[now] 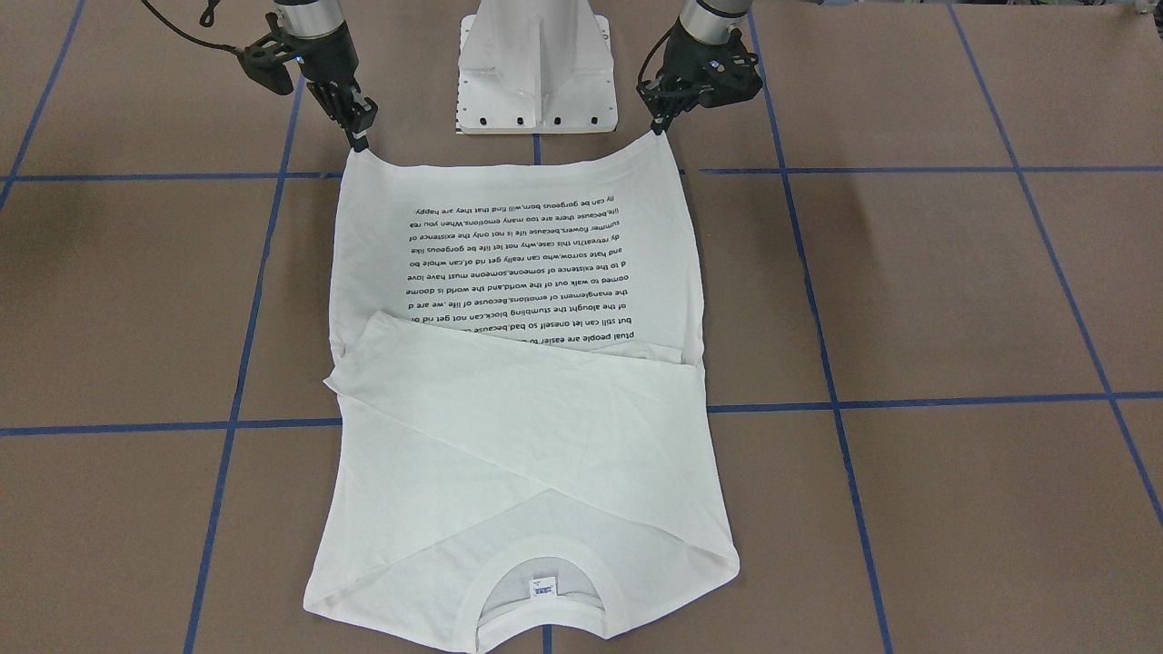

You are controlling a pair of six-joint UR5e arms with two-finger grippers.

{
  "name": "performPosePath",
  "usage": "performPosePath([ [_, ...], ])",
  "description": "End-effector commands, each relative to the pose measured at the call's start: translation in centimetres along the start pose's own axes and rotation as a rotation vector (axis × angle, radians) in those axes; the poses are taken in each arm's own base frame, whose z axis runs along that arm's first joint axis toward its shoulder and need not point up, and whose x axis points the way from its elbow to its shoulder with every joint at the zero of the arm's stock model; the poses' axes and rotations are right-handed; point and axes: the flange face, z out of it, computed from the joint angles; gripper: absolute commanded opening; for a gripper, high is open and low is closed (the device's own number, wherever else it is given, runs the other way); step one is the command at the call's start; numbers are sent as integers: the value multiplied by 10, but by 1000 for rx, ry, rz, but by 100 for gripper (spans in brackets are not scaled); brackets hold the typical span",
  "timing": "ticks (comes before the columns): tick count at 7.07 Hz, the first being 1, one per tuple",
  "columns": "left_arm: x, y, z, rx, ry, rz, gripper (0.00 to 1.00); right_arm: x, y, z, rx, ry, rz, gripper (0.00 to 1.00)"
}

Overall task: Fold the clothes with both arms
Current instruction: 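Grasp the two bottom hem corners with both grippers, then lift and fold the hem up toward the collar with both grippers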

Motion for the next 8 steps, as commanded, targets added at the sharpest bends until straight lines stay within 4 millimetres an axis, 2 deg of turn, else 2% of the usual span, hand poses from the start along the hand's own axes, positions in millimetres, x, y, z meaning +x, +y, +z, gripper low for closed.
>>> performPosePath([
  [1,-4,41,-26,-60,-27,-43,0,14,7,-39,-61,1,-28,0],
  [2,-9,40,-41,-65,-23,-47,0,13,11,-49,-83,-6,-30,0],
  [3,-8,35,-70,-71,16,-52,0,5,9,-69,-105,-37,-18,0],
  [4,0,12,-87,-24,39,-73,0,-19,-20,-84,-64,-90,41,0],
  [5,15,-19,-99,38,86,-59,0,-39,-62,-85,5,-120,78,0],
  [6,44,-55,-107,120,134,47,0,-74,-100,-75,46,-125,-27,0],
  [7,81,-101,-89,210,131,44,0,-129,-143,-54,79,-98,-87,0],
  [8,107,-154,-75,295,103,71,0,-186,-186,-34,114,-54,-82,0],
])
